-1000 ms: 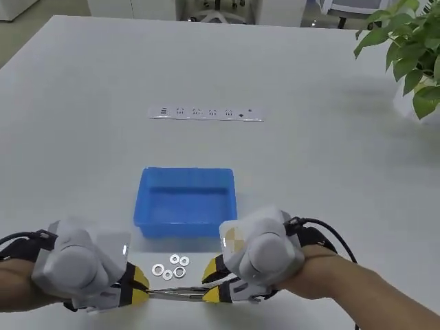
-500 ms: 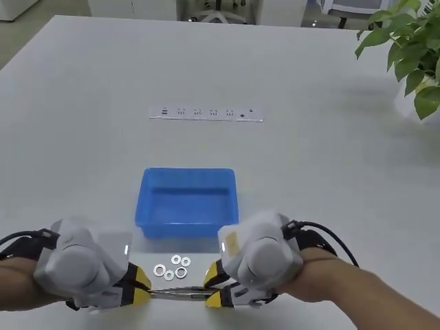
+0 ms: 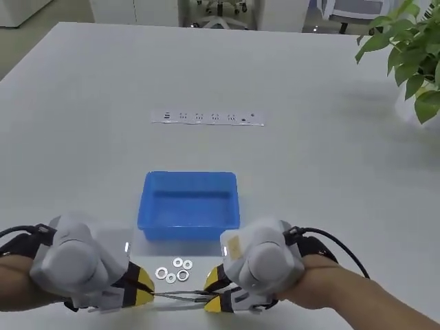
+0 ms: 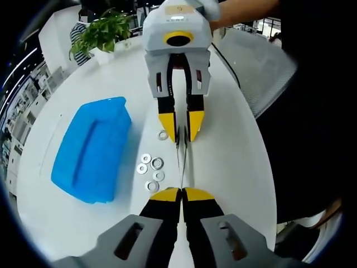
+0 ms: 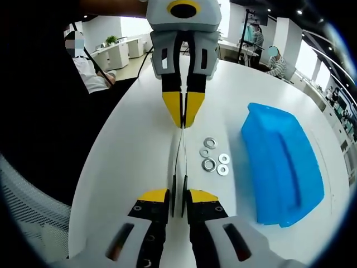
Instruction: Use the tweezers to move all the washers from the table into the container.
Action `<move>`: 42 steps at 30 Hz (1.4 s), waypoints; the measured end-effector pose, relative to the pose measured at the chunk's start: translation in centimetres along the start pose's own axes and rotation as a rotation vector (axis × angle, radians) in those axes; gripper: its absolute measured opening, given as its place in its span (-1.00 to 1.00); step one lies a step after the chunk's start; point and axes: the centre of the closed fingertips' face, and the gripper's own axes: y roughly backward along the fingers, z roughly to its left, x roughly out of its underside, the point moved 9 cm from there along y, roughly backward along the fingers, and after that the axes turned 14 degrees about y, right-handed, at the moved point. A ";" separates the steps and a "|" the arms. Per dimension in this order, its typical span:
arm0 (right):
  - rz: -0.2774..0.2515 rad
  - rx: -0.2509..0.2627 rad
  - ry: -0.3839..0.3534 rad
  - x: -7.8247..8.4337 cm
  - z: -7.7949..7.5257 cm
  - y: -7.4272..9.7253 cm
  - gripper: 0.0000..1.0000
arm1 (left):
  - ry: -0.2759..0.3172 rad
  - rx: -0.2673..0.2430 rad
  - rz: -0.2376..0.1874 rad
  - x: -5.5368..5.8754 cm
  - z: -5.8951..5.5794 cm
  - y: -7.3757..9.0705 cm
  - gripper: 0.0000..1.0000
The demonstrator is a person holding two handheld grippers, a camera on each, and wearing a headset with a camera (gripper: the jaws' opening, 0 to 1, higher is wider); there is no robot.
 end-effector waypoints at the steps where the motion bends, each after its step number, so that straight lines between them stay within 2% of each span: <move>1: -0.001 0.000 0.000 0.0 0.1 0.0 -0.71 | -0.001 -0.001 -0.002 -0.2 -0.1 0.1 -0.89; 20: -0.030 0.017 -0.013 -0.5 0.7 0.0 -0.70 | -0.032 0.004 -0.043 -3.0 -1.2 2.3 -0.89; 29: -0.030 0.032 -0.018 -0.5 0.7 0.2 -0.73 | -0.053 0.012 -0.039 -4.1 -1.4 2.6 -0.90; 42: -0.060 0.072 -0.044 -1.0 0.4 0.4 -0.75 | -0.091 0.015 -0.044 -5.7 -1.7 3.4 -0.90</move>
